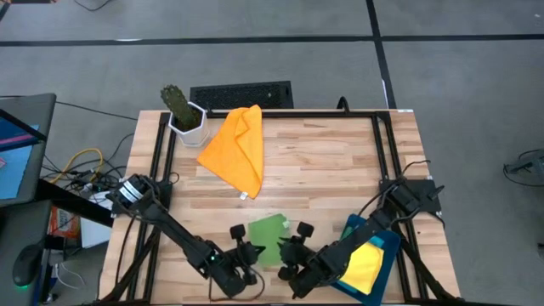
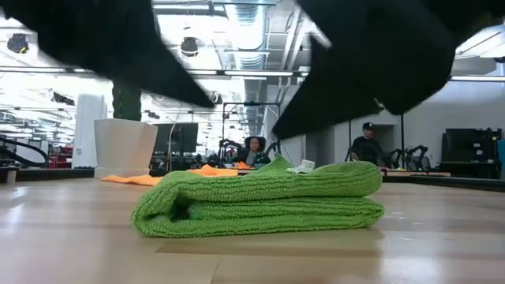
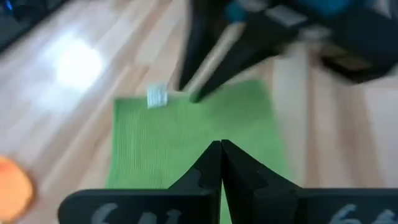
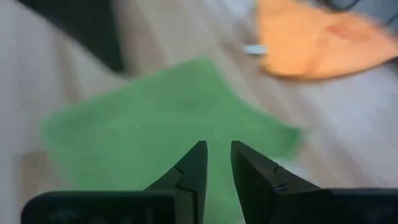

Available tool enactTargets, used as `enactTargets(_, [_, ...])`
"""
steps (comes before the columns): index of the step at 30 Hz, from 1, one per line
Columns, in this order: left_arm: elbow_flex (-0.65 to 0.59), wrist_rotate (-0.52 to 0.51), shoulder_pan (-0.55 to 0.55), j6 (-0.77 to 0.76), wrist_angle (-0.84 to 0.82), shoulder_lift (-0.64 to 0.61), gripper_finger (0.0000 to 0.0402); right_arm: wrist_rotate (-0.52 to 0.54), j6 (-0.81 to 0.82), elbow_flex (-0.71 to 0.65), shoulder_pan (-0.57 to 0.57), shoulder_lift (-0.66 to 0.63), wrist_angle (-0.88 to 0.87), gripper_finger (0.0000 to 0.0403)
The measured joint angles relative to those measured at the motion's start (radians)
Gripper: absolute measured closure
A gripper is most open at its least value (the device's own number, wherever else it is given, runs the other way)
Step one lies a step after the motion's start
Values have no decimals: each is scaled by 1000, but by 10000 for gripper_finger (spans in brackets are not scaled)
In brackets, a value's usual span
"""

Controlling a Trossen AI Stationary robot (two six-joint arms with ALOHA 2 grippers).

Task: Fold microfiber towels
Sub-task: Fold the green microfiber towel, then put the folded green microfiber towel into the blue bin

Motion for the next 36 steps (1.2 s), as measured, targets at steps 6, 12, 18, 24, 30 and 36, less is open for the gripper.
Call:
enactTargets(6, [-133, 23, 26, -134, 49, 3, 401, -104, 55, 4, -2, 35, 2, 305])
enactTargets(12, [-187, 88, 52, -137, 136, 4, 401, -129, 121, 4, 10, 57, -30, 305])
enactTargets(18, [-202, 104, 63, -128, 160, 4, 401, -166, 133, 4, 12, 76, -61, 305])
enactTargets(24, [-202, 113, 64, -111, 177, 4, 401, -132, 189, 45, 11, -61, -287, 305])
enactTargets(30, [-202, 113, 64, -111, 190, 4, 401, -284, 300, 65, -83, -230, -491, 274])
enactTargets(36, [-202, 112, 64, -103, 192, 4, 401, -450, 263, 9, -200, -267, -445, 176])
